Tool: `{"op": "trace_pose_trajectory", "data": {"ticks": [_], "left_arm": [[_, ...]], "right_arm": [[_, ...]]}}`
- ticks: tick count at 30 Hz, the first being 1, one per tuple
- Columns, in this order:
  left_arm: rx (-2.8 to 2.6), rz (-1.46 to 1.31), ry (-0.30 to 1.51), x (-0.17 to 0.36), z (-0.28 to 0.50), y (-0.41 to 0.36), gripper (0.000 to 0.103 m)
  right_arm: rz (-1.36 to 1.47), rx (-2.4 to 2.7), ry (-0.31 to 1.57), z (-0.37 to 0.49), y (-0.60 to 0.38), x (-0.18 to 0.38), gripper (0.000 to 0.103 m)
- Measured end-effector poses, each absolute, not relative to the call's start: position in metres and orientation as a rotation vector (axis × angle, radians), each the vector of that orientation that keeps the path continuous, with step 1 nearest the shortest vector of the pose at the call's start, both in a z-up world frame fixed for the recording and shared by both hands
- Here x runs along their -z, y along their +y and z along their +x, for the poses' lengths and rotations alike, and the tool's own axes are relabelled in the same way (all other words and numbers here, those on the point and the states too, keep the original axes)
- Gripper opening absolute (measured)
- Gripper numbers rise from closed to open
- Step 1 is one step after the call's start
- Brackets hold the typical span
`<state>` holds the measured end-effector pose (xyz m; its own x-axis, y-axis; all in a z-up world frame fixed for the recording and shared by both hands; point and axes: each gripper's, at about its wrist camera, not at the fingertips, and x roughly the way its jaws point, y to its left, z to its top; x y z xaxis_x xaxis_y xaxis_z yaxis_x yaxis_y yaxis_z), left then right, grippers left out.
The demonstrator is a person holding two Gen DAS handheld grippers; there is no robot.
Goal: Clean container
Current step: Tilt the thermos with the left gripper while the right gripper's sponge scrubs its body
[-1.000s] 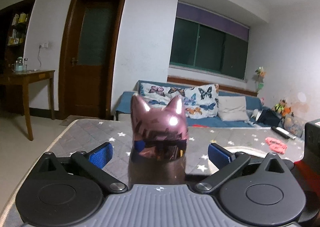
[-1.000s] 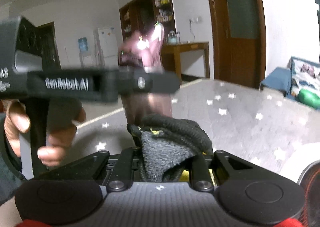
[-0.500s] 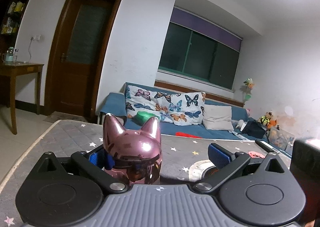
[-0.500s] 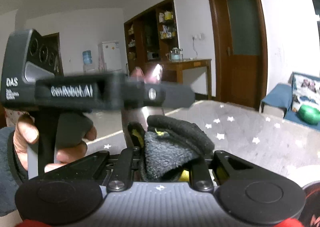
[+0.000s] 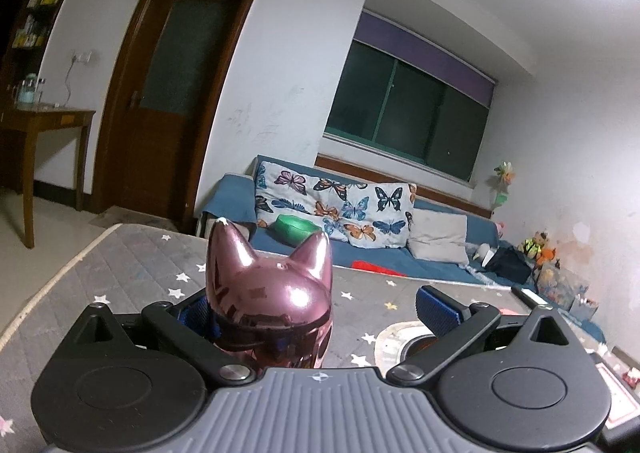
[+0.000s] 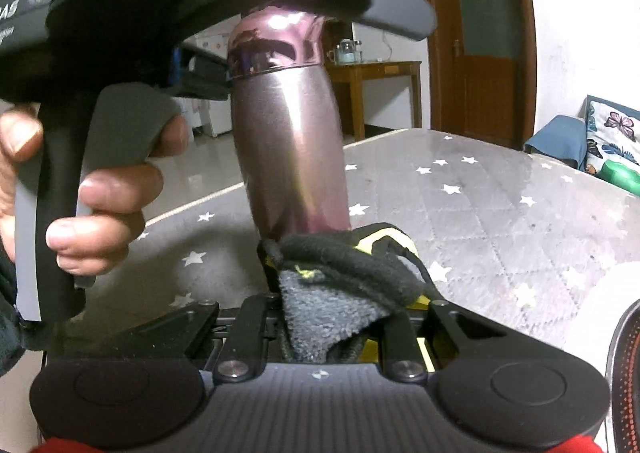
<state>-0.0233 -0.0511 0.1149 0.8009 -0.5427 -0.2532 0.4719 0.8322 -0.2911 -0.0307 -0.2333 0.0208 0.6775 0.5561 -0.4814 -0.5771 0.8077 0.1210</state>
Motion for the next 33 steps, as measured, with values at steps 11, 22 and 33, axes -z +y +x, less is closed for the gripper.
{"op": "trace_pose_trajectory", "data": {"ticks": [11,22,33], "left_arm": [[0.579,-0.334,0.362,-0.119,-0.015,-0.039,0.103],[0.585,-0.392,0.374,-0.119,-0.009,-0.031,0.103],[0.599,-0.396,0.378,-0.116,-0.010,-0.033,0.103]], "right_arm": [[-0.058,-0.637,0.336,-0.066,-0.236,-0.076,0.018],[-0.024,-0.618,0.330,-0.069,-0.234,-0.057,0.018],[-0.040,-0.582,0.547,-0.057,-0.227,-0.006,0.018]]}}
